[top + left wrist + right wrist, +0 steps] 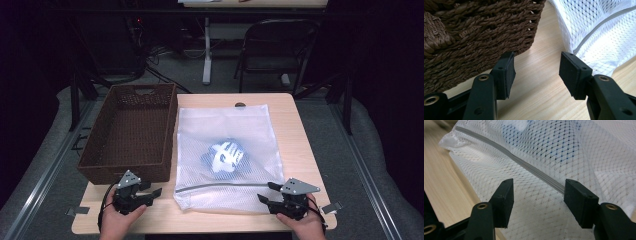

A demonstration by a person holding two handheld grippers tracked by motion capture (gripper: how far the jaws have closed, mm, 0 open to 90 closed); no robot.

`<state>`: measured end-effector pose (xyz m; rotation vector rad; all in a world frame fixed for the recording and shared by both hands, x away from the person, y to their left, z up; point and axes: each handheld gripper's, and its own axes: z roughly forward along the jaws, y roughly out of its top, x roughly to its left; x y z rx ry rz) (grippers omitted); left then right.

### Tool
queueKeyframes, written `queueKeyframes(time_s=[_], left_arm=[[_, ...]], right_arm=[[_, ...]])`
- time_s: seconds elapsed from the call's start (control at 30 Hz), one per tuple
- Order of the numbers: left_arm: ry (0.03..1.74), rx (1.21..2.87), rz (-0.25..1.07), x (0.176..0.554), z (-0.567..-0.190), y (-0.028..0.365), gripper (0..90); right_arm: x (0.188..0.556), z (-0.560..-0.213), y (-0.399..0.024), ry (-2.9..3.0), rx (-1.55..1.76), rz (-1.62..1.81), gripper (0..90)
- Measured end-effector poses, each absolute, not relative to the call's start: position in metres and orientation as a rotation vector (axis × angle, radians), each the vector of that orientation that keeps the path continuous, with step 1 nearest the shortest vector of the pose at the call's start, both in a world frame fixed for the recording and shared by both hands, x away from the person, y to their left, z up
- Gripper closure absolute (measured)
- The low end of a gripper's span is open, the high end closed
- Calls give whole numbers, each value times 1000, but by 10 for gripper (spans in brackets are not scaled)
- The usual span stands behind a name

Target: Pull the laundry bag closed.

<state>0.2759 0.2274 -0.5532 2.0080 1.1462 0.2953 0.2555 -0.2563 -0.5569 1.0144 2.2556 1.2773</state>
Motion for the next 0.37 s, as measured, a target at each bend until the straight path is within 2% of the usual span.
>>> queueKeyframes(time_s=[0.37], left_arm=[[1169,2012,297,277,-555,229,450]], right_arm=[[258,-556,-262,2233,1029,1288,411]])
